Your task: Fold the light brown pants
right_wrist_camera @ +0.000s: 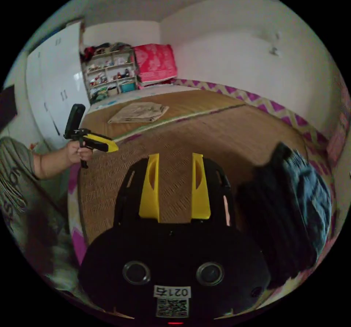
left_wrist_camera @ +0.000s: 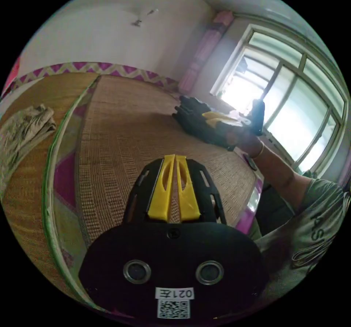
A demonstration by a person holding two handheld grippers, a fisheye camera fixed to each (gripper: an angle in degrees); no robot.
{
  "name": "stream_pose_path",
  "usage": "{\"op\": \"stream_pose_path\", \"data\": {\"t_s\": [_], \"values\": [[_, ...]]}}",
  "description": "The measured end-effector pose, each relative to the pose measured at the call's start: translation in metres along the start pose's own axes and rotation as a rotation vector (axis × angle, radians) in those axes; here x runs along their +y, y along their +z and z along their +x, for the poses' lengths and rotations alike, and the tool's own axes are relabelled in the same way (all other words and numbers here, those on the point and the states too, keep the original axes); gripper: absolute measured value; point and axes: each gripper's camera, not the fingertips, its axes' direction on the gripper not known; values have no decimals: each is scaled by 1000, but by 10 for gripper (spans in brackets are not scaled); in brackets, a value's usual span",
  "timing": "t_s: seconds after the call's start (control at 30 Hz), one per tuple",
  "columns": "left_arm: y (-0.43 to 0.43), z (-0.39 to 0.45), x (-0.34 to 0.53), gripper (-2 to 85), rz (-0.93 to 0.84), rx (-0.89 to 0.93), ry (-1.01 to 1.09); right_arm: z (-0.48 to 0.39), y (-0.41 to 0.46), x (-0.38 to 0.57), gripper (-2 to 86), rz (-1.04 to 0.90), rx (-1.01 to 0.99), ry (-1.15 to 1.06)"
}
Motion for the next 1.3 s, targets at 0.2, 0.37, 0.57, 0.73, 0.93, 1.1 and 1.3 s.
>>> {"op": "stream_pose_path", "data": {"t_s": [0.2, 0.37, 0.57, 0.73, 0.93, 1.1, 1.3], "values": [[-10, -5, 34, -10, 139, 95, 33, -111, 140, -121, 107, -27, -139, -200], [-23, 5, 48, -9, 152, 4, 70, -186, 247, -214, 133, -117, -164, -341], [-33, 4, 61, -10, 138, -162, -128, -299, 360, -279, 162, -229, -39, -748], [-52, 10, 68, -10, 195, -387, -217, -349, 438, -313, 176, -293, 13, -933], [-67, 4, 75, -10, 204, -389, -364, -388, 469, -330, 72, -247, 16, -1025], [-76, 15, 80, -10, 216, -395, -344, -422, 468, -326, 13, -180, 170, -1025], [-80, 23, 86, -9, 195, -413, -370, -412, 374, -353, -1, -146, 255, -934]]}}
